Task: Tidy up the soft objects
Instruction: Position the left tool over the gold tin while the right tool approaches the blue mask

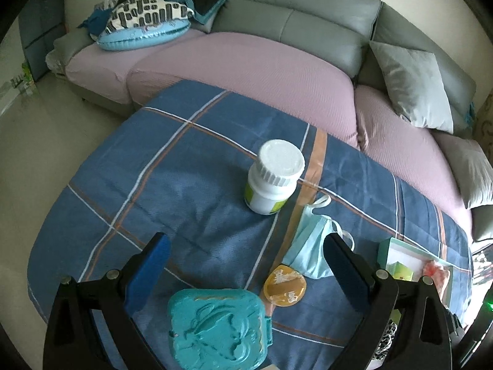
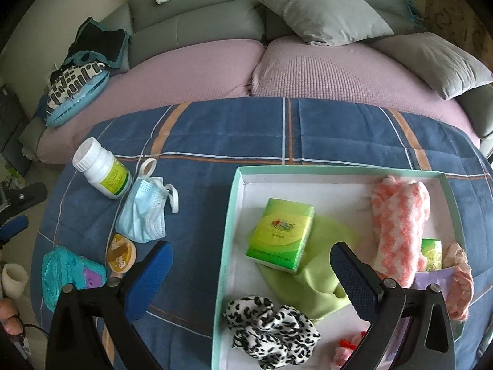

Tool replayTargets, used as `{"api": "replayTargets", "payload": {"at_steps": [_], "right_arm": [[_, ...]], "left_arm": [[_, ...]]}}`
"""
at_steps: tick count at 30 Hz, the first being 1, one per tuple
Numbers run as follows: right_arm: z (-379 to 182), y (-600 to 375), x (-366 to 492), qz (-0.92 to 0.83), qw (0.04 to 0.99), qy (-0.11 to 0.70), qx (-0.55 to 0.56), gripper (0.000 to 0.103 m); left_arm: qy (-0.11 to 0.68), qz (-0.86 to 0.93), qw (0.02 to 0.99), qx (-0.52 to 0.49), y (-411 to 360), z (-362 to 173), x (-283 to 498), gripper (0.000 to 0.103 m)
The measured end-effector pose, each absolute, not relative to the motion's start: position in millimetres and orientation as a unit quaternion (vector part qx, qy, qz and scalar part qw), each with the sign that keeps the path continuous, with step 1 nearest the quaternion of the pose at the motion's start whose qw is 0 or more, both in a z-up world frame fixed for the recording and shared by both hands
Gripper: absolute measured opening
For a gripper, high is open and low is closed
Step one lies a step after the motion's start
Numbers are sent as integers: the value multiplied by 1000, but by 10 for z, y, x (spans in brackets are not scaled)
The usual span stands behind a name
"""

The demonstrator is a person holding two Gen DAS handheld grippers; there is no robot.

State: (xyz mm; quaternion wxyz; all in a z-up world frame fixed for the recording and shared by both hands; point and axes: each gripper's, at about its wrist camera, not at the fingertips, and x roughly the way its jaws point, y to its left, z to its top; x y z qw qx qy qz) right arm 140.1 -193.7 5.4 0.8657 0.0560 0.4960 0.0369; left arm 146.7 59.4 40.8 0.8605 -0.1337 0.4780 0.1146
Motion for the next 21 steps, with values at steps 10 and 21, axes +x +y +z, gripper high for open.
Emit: {"api": "replayTargets", "payload": {"at_steps": [10, 21], "right_arm": [[69, -1758, 1580, 46, 865, 499, 36, 103], [13, -1660, 1802, 83, 858, 505, 44, 103]], "left_arm": [[508, 104, 845, -136, 581, 255, 1676, 99], [545, 96, 819, -150, 553, 59, 1756, 99]]}}
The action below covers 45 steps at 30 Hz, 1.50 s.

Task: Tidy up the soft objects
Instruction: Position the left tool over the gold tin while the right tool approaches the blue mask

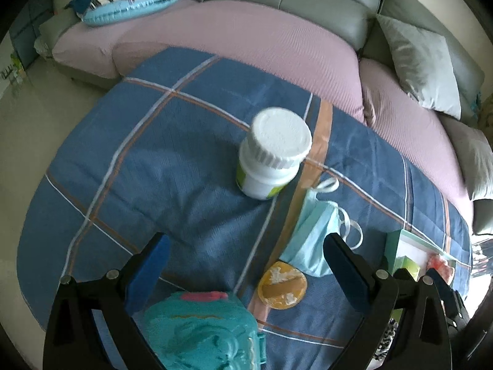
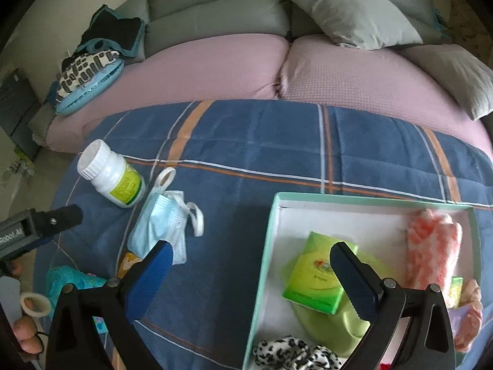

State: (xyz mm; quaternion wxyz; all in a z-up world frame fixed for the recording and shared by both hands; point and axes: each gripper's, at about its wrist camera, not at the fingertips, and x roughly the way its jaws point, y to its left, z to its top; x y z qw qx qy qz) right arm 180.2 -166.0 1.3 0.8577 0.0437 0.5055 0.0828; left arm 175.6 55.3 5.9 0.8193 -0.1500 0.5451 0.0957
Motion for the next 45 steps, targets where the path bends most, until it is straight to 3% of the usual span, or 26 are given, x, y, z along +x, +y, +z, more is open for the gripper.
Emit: {"api": "replayTargets", "payload": {"at_steps": [8, 18, 41, 43, 44, 45], "right_arm": [[-7, -1627, 1909, 104, 854, 507, 57, 99], [20, -1500, 2177, 124, 837, 533, 31, 86], [-182, -1406, 2471, 174, 776, 605, 34, 80], [-182, -1401, 2470, 173, 776, 605, 29, 80], [-179, -1400, 2470, 173, 776, 606, 26, 80], [-175, -1396, 2468, 174, 775, 607, 24, 80]], "left_arm": [[601, 45, 792, -96, 403, -3, 1990, 99], [656, -1, 754, -37, 181, -225, 2104, 98], [706, -32, 704, 63, -431, -576, 2264, 93], [714, -30, 697, 65, -474, -651, 2294, 83], [720, -31, 691, 63, -484, -696, 2310, 73], [724, -32, 686, 60, -501, -757, 2351, 71]]}}
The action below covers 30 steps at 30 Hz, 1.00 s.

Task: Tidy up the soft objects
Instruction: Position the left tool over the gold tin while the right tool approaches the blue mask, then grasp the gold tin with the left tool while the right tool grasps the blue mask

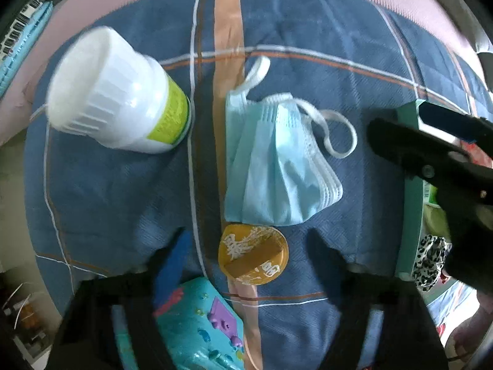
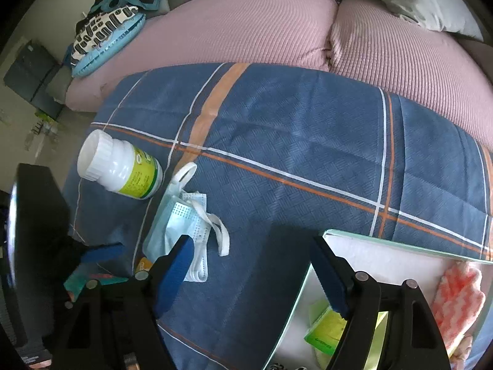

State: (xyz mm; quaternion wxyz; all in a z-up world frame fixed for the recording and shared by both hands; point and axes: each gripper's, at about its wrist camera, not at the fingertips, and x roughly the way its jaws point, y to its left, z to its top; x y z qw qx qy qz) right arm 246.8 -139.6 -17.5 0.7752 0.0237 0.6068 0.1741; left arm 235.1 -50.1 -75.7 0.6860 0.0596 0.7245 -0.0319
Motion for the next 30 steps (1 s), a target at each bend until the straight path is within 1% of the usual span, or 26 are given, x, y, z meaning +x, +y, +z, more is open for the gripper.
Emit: {"api": "replayTargets", "payload": {"at_steps": [2, 3, 4, 6, 7, 18, 30], "right_arm": [[-182, -1379, 2470, 179, 772, 610, 22, 80], [-190, -1365, 2470, 180, 770, 611, 21, 80], [-197, -1352, 2470, 181, 769, 612, 19, 80], [-215, -1320, 2472, 183, 767, 615, 13, 80], [-222, -1309, 2472, 184, 766, 616, 13, 80], [-241, -1200, 2499, 191, 758, 623, 12, 80], [-104, -1113, 2548, 185, 762, 620, 4, 80]], "left_arm": [[732, -33, 679, 51, -517, -840, 2382, 71], [734, -32, 677, 52, -523, -872, 2391, 69], [734, -32, 676, 54, -531, -897, 2402, 66], [736, -35, 674, 51, -542, -932, 2413, 53], [737, -39, 673, 43, -536, -949, 2411, 51], [732, -49, 679, 18, -380, -930, 2429, 51], [695, -49, 716, -37, 78, -489, 2582, 51]]}}
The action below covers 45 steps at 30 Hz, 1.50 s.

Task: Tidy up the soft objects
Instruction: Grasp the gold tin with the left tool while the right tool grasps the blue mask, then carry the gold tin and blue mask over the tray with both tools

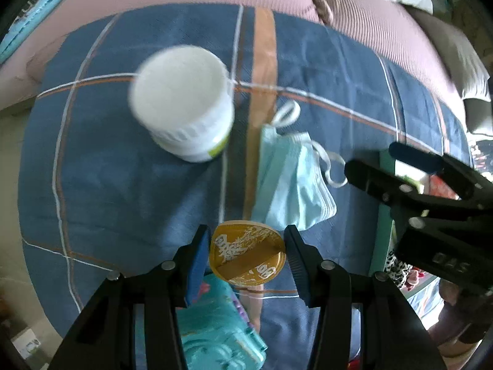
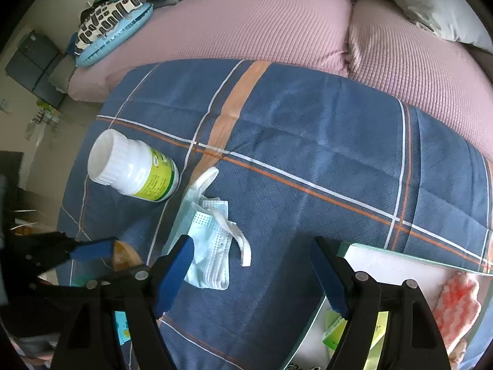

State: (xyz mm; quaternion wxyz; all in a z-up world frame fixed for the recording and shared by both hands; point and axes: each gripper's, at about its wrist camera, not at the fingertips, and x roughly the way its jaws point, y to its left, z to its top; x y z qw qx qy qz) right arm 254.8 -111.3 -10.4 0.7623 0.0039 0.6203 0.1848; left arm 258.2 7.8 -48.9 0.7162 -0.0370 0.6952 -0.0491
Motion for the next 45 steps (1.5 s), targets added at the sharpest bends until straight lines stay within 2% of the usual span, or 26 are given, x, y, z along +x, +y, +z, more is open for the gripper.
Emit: {"api": "replayTargets", "payload": {"at_steps": [12, 30, 35, 37, 45], "right_arm": [[-279, -717, 2540, 191, 738, 647, -9, 80], [-664, -122, 2443, 154, 722, 669, -86, 80], [-659, 71, 2322, 148, 729, 660, -106, 66], [-642, 39, 2315, 146, 731, 658, -105, 55], [-571, -65, 2177, 145, 731, 659, -103, 40]], "left_arm": [[673, 0, 737, -68, 842, -274, 2546, 51], [680, 20, 727, -90, 1073, -407, 2379, 51], [681, 20, 726, -93, 1071, -469, 2407, 51], [681, 21, 726, -94, 1075, -472, 2397, 51], [681, 29, 726, -97, 1051, -416, 2348, 51]]}}
